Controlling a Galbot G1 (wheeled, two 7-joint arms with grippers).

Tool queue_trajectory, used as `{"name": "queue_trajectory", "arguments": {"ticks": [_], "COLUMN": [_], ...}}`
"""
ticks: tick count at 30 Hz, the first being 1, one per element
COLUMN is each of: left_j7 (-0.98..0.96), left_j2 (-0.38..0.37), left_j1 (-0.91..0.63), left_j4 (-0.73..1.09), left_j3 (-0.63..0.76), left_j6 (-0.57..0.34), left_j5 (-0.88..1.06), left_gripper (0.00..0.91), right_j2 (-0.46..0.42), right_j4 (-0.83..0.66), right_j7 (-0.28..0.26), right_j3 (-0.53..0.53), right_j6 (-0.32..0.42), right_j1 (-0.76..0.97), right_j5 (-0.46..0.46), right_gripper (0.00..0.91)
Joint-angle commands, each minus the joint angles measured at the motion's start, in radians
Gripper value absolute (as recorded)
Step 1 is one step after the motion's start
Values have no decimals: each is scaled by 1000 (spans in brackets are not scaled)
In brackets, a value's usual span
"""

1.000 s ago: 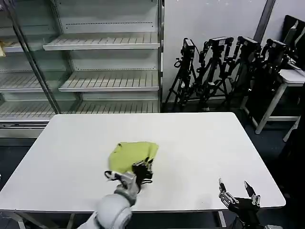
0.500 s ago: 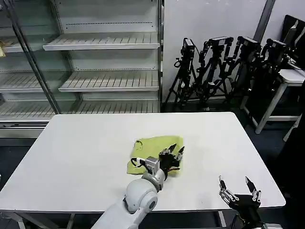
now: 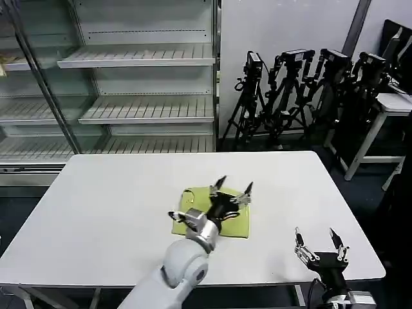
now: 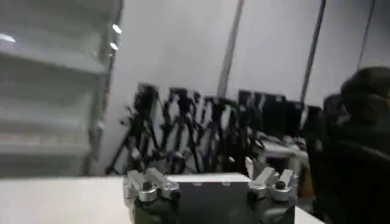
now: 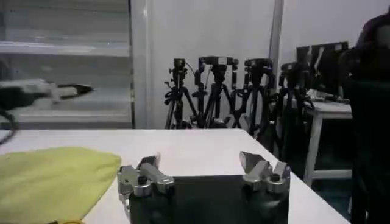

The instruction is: Fold and organize the clothes.

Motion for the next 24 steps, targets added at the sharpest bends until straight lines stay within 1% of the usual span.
{"name": "queue_trajectory", "arguments": {"ticks": [1,4,5,8,13,15,19,24], "left_j7": [2,-1,-1,-1,-6,-6,-4,2], "left_j2": [204,204,197,177,202,198,181,165], "left_j1": [264,337,373,440,507,533,576,640], "left_j4": [-195,-228,-249,-289,-316,-332,-354,-413], "left_j3": [-228,-271,-290,-329,-371,-385,-407,-446], "left_j6": [-151,-153,-155,-118,-71,-55,-44,-28], "left_j5": [121,158,196,228,249,246,251,271], "left_gripper": [907,907,907,907,907,907,907,907], "right_j2": [-10,-21,-25,-30,-22,-21,-25,-27], "right_j4": [-69,-60,-57,-60,-62,-60,-56,-32], "right_j7": [14,13,13,14,15,15,-3,11], "right_j3": [-19,-24,-28,-34,-58,-65,-68,-85], "right_j6": [58,57,56,53,54,58,77,68], "right_j1": [64,61,64,73,75,68,65,64], "right_j5": [-11,-15,-20,-24,-41,-39,-36,-40], "right_gripper": [907,907,907,907,907,907,907,907]}}
